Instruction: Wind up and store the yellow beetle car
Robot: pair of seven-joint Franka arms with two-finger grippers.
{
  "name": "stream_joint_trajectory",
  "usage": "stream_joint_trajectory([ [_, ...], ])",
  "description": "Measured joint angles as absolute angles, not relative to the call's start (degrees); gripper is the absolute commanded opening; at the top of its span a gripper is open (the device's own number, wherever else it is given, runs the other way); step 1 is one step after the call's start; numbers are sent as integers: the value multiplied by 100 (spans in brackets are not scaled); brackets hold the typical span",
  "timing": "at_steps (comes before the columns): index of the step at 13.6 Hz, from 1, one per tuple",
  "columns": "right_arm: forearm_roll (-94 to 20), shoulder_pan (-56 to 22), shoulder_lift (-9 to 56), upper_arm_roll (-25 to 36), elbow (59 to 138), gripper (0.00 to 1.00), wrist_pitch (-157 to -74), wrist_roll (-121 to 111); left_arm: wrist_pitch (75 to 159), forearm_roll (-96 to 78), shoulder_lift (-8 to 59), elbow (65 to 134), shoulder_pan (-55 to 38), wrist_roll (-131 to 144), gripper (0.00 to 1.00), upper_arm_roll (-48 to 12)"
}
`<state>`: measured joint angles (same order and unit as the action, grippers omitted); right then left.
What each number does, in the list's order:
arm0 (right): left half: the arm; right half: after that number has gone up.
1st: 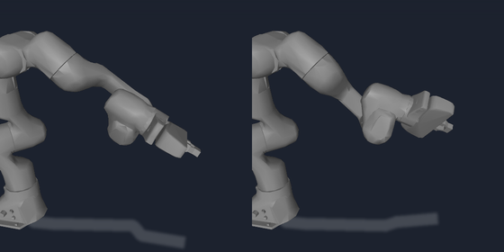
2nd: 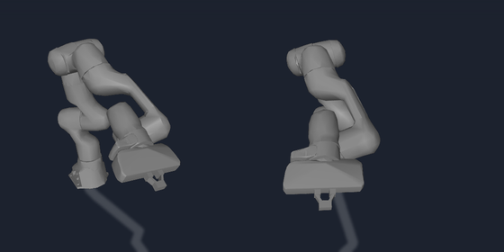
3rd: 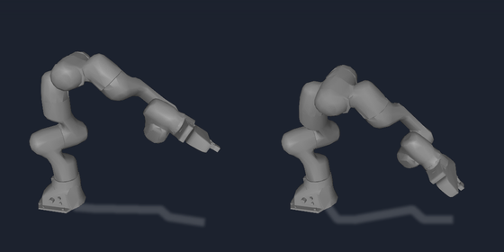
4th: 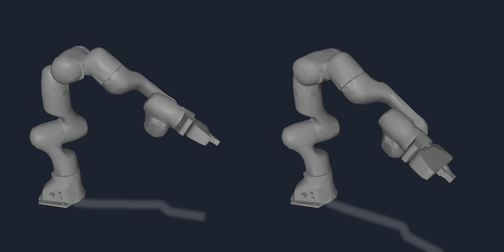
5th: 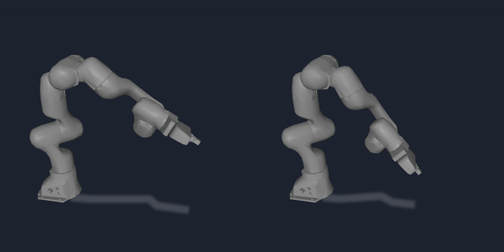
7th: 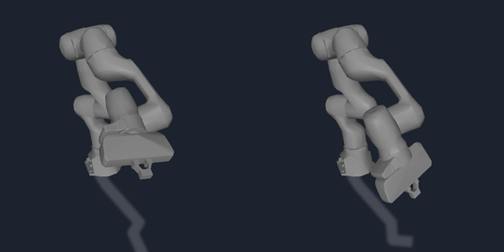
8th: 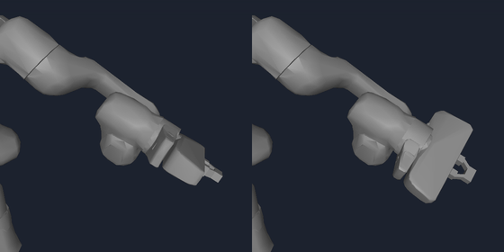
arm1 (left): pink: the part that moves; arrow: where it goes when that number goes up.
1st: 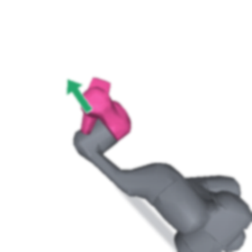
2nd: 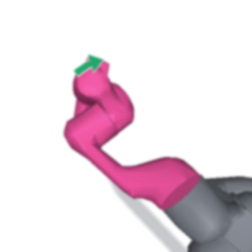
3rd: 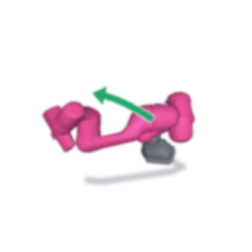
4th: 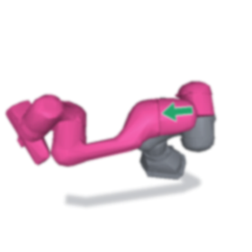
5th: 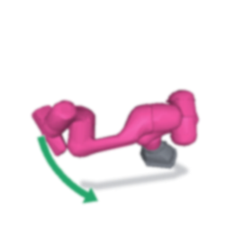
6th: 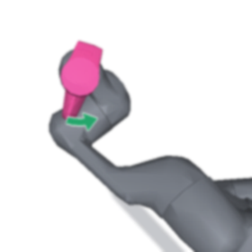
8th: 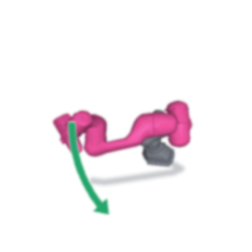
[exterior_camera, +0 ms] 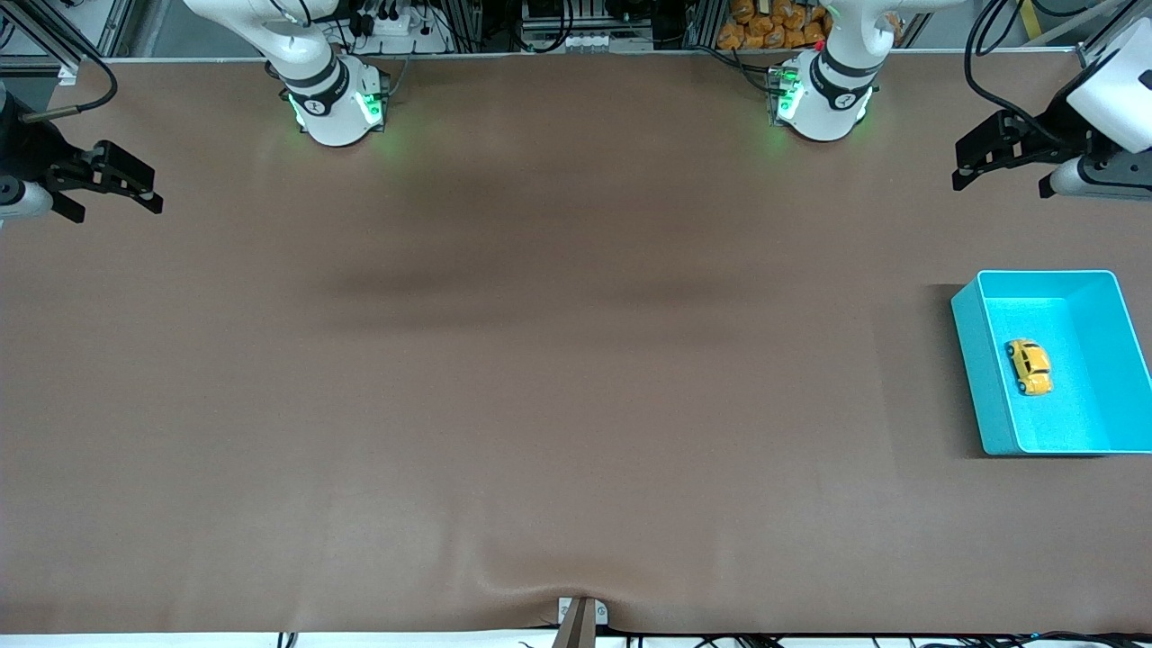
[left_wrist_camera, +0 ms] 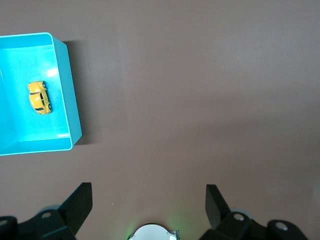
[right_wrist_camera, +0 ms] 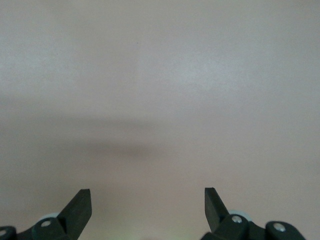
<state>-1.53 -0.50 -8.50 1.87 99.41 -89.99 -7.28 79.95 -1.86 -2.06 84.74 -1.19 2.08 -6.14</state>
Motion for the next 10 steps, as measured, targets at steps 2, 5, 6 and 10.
stream_joint_trajectory([
  [2,-153,-50,-850,187,9939,100,-9002,-728,7995,-184,-206,8473,-119,204,100,-616],
  [5,-153,-50,-850,187,9929,100,-9004,-728,7995,-148,-206,8473,-119,198,100,-629],
  [6,-153,-50,-850,187,9924,100,-9005,-728,7995,-147,-206,8473,-120,198,100,-636],
  [10,-153,-50,-850,186,9892,100,-9011,-728,7995,-146,-206,8473,-120,197,100,-652],
])
